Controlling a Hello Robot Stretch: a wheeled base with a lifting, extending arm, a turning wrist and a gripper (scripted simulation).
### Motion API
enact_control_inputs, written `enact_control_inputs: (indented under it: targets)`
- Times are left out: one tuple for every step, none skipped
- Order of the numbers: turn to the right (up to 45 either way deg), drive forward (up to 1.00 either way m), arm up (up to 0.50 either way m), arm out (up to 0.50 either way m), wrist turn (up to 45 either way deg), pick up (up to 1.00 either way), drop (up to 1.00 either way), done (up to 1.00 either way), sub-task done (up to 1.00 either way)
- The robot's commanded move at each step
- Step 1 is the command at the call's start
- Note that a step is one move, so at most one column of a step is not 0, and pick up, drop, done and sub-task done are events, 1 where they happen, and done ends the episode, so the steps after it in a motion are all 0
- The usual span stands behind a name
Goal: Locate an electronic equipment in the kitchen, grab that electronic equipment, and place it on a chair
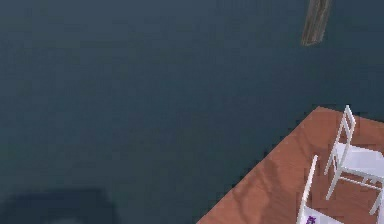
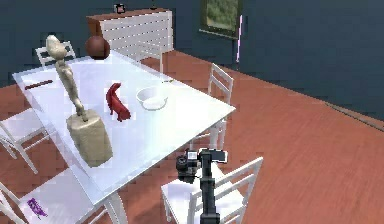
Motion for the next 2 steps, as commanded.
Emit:
enact_control_inputs:
  targets:
    - [0.0,0.0,-0.32,0.0,0.0,0.0,0.0,0.0,0.0]
    - [0.0,0.0,0.0,0.0,0.0,0.0,1.0,0.0,0.0]
